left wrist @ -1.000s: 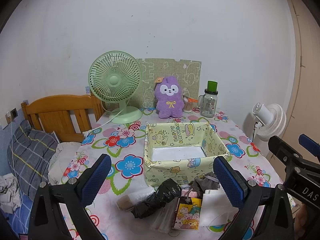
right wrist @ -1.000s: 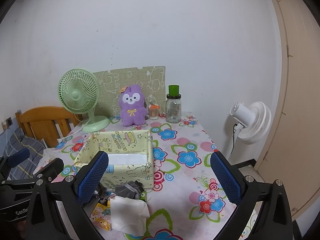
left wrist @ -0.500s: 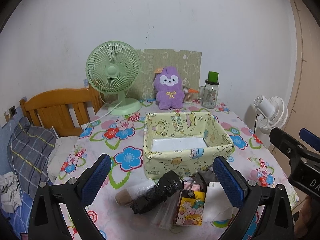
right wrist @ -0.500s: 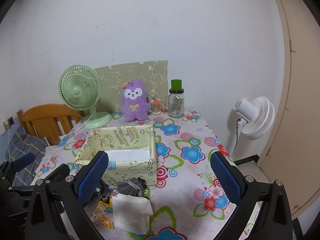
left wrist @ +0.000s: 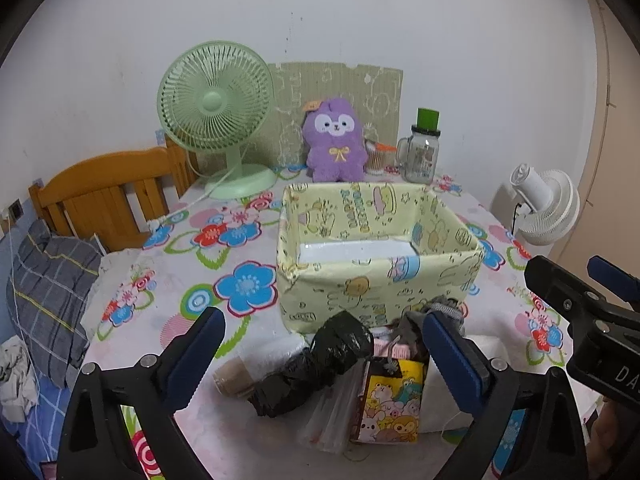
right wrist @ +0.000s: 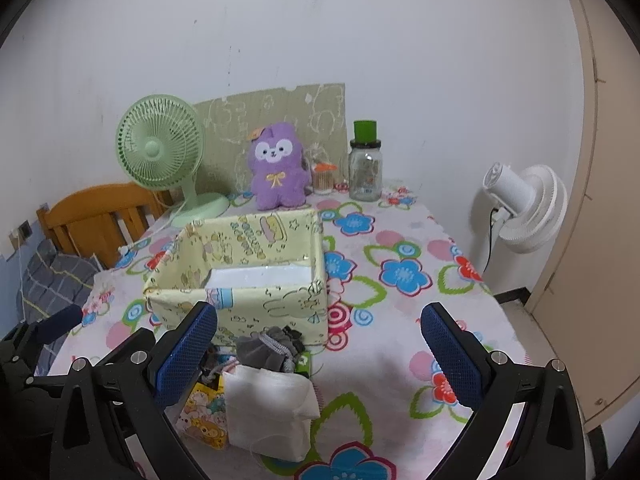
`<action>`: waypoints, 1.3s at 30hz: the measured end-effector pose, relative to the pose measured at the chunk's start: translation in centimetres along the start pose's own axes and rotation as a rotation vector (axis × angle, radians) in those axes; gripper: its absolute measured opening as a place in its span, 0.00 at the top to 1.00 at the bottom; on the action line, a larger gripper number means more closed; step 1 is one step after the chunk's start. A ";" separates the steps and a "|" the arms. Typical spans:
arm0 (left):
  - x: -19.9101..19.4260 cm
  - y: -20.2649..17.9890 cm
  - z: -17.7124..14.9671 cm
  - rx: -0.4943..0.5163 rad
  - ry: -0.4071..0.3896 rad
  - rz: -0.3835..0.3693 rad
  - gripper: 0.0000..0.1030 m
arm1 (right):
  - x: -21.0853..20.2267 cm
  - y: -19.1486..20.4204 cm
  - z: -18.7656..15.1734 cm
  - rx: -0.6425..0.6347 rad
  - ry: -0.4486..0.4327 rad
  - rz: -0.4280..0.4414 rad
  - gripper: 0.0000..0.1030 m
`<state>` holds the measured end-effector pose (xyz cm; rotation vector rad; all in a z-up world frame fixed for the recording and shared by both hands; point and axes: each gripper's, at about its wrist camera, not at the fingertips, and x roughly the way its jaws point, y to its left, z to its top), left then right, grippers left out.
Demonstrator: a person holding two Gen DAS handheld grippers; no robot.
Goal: Organize soft objects
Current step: 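Move left tool to yellow cartoon package while right tool approaches white tissue pack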
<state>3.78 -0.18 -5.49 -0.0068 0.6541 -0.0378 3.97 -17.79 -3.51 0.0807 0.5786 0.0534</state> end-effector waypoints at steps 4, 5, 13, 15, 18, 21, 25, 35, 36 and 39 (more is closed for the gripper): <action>1.0 0.1 -0.6 0.002 0.031 -0.003 0.04 | 1.0 0.3 -0.6 0.000 0.024 0.008 0.00; 1.2 0.1 -0.8 0.000 0.040 -0.007 0.04 | 1.2 0.3 -0.7 0.000 0.029 0.010 0.00; 2.5 -0.5 -2.3 0.013 0.089 -0.026 0.05 | 2.8 1.2 -1.9 -0.017 0.080 0.036 0.00; 2.7 -0.8 -2.6 0.021 0.099 -0.034 0.06 | 3.2 1.5 -2.3 -0.028 0.096 0.040 0.00; 3.0 -1.1 -2.9 0.023 0.113 -0.042 0.06 | 3.7 1.8 -2.9 -0.038 0.116 0.037 0.00; 3.0 -1.3 -3.2 0.026 0.120 -0.042 0.07 | 4.2 1.9 -3.5 -0.039 0.137 0.040 0.01; 3.4 -1.3 -3.9 0.024 0.143 -0.049 0.07 | 4.6 2.0 -4.2 -0.042 0.154 0.042 0.01; 4.1 -1.5 -5.0 0.026 0.185 -0.052 0.08 | 6.0 2.6 -5.4 -0.061 0.203 0.050 0.03; 4.2 -1.6 -5.1 0.028 0.187 -0.054 0.08 | 6.2 2.6 -5.5 -0.060 0.208 0.049 0.04; 4.4 -1.8 -5.3 0.034 0.195 -0.058 0.08 | 6.7 2.6 -5.8 -0.058 0.227 0.050 0.07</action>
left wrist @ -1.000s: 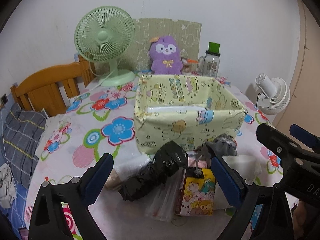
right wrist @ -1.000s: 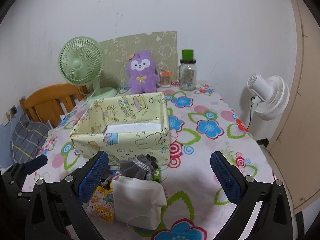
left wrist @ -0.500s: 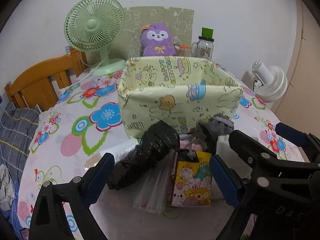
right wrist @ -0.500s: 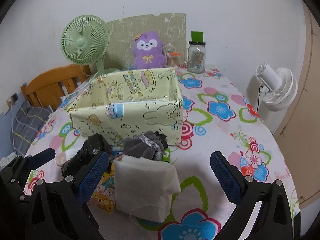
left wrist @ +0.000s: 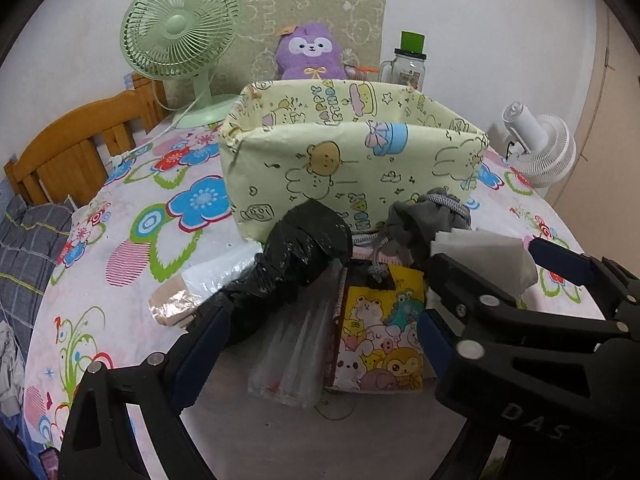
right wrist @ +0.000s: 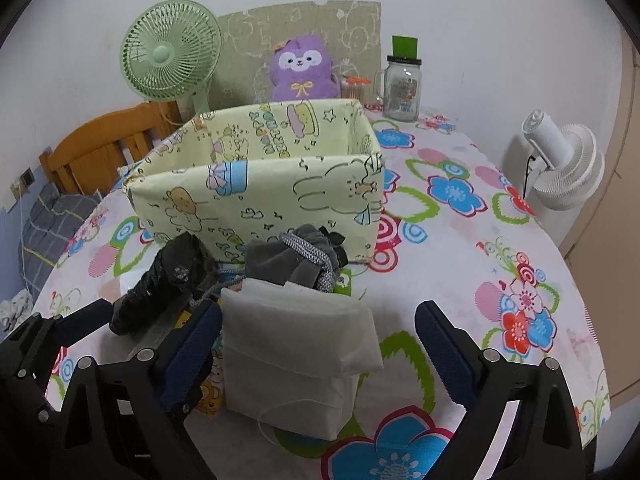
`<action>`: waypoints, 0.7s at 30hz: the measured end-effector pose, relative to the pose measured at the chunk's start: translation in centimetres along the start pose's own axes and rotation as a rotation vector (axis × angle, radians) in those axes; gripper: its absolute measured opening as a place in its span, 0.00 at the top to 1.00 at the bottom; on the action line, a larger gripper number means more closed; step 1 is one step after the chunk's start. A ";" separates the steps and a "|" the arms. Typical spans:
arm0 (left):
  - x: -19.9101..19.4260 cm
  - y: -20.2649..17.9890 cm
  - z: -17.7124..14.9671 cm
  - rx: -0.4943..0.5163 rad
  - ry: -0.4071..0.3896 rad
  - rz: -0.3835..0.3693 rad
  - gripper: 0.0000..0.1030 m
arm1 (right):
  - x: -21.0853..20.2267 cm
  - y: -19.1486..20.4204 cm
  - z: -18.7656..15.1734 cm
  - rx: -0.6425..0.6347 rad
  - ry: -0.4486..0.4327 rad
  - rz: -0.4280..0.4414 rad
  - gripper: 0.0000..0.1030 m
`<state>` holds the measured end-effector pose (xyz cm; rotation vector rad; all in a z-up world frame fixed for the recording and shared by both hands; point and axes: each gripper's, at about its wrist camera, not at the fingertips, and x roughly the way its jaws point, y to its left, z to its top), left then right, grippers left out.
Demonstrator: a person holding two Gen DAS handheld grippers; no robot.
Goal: Organize soft objects
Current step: 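Move left tool to yellow cartoon package while right tool approaches white tissue pack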
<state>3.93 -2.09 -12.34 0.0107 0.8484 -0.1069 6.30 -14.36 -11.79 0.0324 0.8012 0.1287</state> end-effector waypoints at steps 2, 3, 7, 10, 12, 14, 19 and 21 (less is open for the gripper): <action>0.2 -0.1 -0.1 0.004 0.007 -0.001 0.08 | 0.3 0.0 -0.1 -0.001 0.011 0.002 0.09; 0.4 -0.2 -0.1 0.005 0.013 -0.002 0.08 | 0.4 0.1 -0.2 -0.003 0.017 0.002 0.11; 0.7 -0.6 -0.3 0.014 0.026 -0.009 0.08 | 1.1 0.3 -0.4 -0.005 0.048 0.023 0.23; 0.9 -0.8 -0.3 0.019 0.030 -0.013 0.08 | 1.5 0.3 -0.5 -0.006 0.071 0.042 0.30; 1.0 -0.9 -0.3 0.020 0.031 -0.016 0.08 | 1.5 0.4 -0.5 -0.009 0.069 0.044 0.35; 1.0 -1.0 -0.3 0.019 0.033 -0.018 0.08 | 1.3 0.3 -0.6 -0.005 0.066 0.046 0.38; 1.4 -1.3 -0.4 0.032 0.044 -0.013 0.08 | 1.0 -0.5 -0.7 0.015 0.063 0.045 0.39; 1.4 -1.4 -0.4 0.039 0.045 -0.018 0.08 | 0.8 -0.8 -0.7 0.023 0.062 0.041 0.39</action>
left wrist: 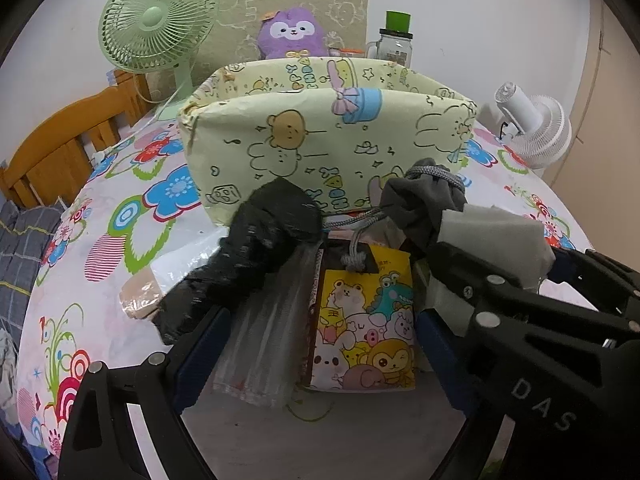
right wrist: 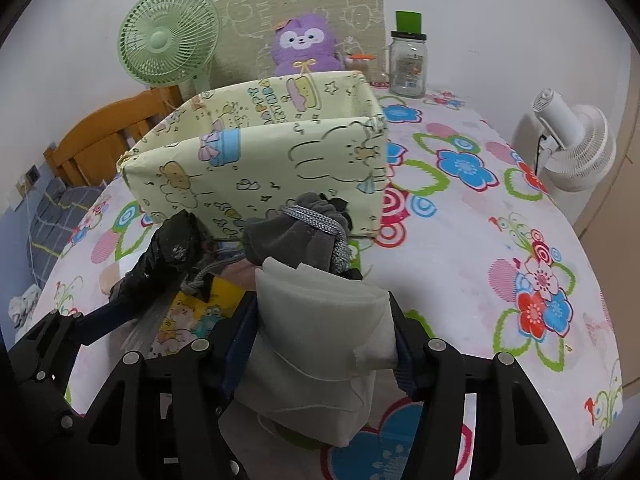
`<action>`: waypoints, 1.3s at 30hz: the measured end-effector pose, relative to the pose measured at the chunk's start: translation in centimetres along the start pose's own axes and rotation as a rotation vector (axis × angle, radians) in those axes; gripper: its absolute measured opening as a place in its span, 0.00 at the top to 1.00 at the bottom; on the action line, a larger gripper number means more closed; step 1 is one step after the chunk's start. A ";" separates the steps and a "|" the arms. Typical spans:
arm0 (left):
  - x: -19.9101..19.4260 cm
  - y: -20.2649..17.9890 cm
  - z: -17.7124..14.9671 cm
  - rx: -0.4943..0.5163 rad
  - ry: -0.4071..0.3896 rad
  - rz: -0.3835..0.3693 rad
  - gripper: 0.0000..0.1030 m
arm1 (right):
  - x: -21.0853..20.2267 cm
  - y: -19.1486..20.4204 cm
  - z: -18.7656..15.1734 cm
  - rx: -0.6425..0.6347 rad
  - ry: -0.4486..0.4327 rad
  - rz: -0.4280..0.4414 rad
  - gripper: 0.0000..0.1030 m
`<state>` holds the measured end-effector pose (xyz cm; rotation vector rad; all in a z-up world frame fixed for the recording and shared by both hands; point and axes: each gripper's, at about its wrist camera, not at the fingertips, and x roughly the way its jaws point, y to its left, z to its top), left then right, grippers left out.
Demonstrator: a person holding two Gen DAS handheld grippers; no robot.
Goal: Organize soft objects
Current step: 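Close left tool on yellow package while right tool grasps white tissue pack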
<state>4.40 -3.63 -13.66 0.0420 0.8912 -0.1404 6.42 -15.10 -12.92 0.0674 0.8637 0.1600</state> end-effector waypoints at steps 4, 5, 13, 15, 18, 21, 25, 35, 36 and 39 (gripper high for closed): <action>0.4 -0.4 -0.2 0.013 0.007 0.010 0.12 | -0.3 -0.4 -0.2 0.007 -0.007 -0.012 0.39; 0.5 -0.4 -0.2 0.017 0.009 0.016 0.15 | -0.4 -0.5 -0.2 0.008 -0.007 -0.011 0.39; 0.2 -0.4 -0.2 0.009 -0.013 0.005 0.40 | -0.5 -0.7 -0.3 0.013 -0.009 -0.003 0.39; 0.0 -0.2 -0.1 -0.001 -0.015 -0.002 0.44 | -0.6 -0.6 -0.3 0.011 -0.009 0.002 0.39; -0.2 0.2 -0.1 -0.023 -0.012 -0.022 0.48 | -0.8 -0.3 -0.3 0.008 -0.011 0.011 0.39; -0.5 0.2 -0.2 -0.023 -0.020 -0.026 0.50 | -1.1 0.0 -0.4 0.004 -0.017 0.014 0.39; -1.1 0.1 -0.4 -0.020 -0.032 -0.036 0.52 | -1.5 0.3 -0.5 -0.002 -0.024 0.016 0.39; -3.1 0.2 -0.4 -0.023 -0.075 -0.048 0.52 | -2.9 0.9 -0.6 -0.013 -0.053 0.017 0.39; -3.4 0.2 -0.4 -0.023 -0.081 -0.047 0.52 | -3.1 1.0 -0.6 -0.013 -0.056 0.018 0.39; -4.0 0.4 -0.1 -0.025 -0.097 -0.049 0.52 | -3.6 1.0 -0.5 -0.013 -0.066 0.018 0.39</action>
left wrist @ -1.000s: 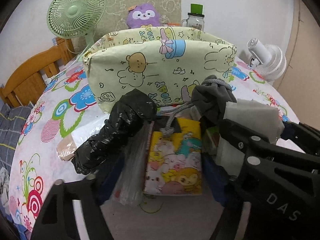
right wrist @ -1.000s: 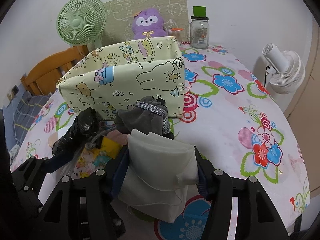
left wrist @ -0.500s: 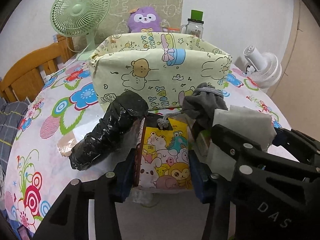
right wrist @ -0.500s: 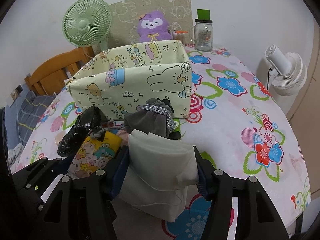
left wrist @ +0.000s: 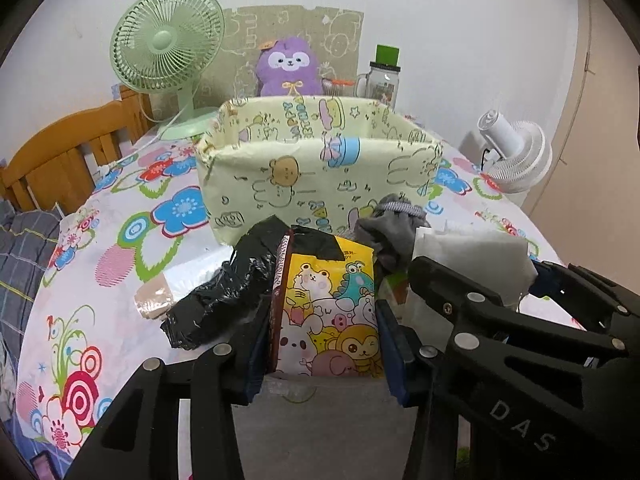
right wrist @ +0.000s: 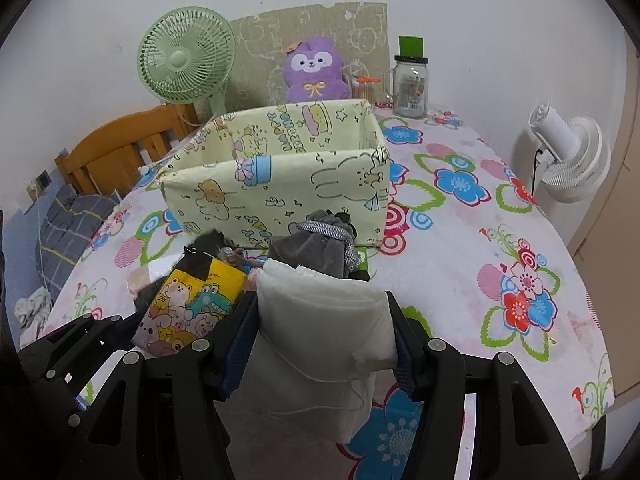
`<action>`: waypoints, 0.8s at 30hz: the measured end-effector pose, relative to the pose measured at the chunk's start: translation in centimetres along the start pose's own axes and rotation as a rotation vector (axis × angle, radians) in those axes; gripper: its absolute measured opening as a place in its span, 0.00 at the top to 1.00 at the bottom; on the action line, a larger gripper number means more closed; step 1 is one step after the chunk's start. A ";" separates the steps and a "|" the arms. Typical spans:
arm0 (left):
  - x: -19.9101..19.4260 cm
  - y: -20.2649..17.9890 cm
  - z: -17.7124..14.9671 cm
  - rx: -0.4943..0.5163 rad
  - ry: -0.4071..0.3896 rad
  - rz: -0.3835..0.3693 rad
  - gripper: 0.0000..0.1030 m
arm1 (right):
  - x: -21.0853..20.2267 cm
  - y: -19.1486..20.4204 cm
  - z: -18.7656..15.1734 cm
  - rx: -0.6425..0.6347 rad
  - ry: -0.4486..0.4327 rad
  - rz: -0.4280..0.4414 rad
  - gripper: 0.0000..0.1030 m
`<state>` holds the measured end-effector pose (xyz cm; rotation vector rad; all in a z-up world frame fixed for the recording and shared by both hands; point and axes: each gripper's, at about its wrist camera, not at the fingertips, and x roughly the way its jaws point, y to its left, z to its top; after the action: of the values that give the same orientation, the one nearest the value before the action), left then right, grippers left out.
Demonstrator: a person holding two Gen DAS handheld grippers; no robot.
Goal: Organize soft objects
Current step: 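Close left tool on yellow package while right tool grasps white tissue pack, then lift yellow package with left tool while right tool carries tissue pack over box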
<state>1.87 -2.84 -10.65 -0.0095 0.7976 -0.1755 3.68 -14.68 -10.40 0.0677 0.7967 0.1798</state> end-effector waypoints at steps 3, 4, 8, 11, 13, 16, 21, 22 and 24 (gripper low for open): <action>-0.5 0.0 0.4 0.001 -0.014 -0.001 0.52 | -0.5 0.1 0.3 0.000 -0.013 0.001 0.39; -0.6 -0.1 0.5 0.001 -0.017 -0.001 0.52 | -0.7 0.1 0.4 0.001 -0.016 0.002 0.39; -1.1 -0.2 1.0 0.004 -0.029 -0.004 0.52 | -1.2 0.2 0.8 0.000 -0.029 0.002 0.39; -1.5 -0.3 1.4 0.005 -0.040 -0.001 0.52 | -1.6 0.2 1.2 0.001 -0.035 0.003 0.39; -1.8 -0.3 1.7 0.005 -0.049 0.001 0.52 | -1.8 0.2 1.5 0.000 -0.044 0.003 0.39; -2.2 -0.3 2.2 0.007 -0.061 0.005 0.52 | -2.1 0.2 2.0 0.001 -0.053 0.006 0.39; -2.9 -0.4 3.0 0.009 -0.078 0.011 0.52 | -2.7 0.4 2.9 0.001 -0.070 0.008 0.39; -3.0 -0.4 3.1 0.009 -0.081 0.013 0.52 | -2.7 0.3 3.0 0.001 -0.073 0.009 0.39; -3.1 -0.4 3.4 0.008 -0.087 0.013 0.52 | -2.9 0.4 3.3 0.001 -0.078 0.011 0.39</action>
<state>2.12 -2.91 -6.00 -0.0043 0.7105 -0.1650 4.02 -14.82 -5.96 0.0793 0.7188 0.1861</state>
